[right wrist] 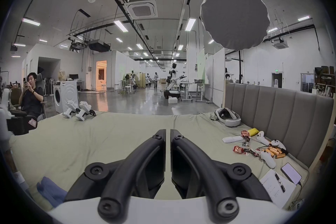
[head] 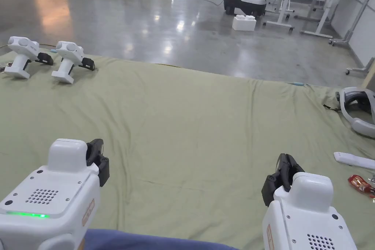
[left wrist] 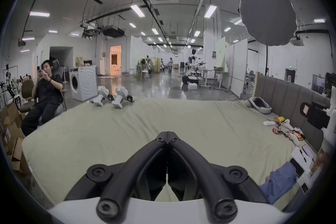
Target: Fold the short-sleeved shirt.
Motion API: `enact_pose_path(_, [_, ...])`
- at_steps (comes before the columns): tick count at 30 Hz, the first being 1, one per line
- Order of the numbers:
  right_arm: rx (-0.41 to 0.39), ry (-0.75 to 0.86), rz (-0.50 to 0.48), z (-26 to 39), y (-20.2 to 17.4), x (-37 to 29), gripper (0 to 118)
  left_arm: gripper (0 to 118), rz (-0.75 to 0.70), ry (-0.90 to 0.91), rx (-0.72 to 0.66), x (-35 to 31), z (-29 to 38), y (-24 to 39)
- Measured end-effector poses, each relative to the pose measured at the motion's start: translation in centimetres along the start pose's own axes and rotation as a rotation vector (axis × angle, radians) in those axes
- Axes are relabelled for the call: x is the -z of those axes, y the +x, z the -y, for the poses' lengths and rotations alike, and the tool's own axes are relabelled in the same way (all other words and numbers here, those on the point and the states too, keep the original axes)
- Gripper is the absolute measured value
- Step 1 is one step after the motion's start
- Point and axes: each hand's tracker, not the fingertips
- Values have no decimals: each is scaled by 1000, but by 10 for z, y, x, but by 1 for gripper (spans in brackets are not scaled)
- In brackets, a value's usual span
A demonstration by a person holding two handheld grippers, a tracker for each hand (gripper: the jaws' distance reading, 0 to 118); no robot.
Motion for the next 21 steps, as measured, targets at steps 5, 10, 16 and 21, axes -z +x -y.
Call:
enact_pose_path(5, [-18,-51,-14,6,5,6,6,1,34,-295,-45,12,10,-44])
enact_pose_path(10, [-21,-104,-17,19,6,13,6,2,61,-546,-146,17,43,-101])
enact_pose_path(16, [-14,-173,-48,31,3,20,6,6,119,-671,-307,14,82,-145])
enact_pose_path(21, [-26,-197,-50,36,4,19,6,78,216,-727,-481,21,110,-174])
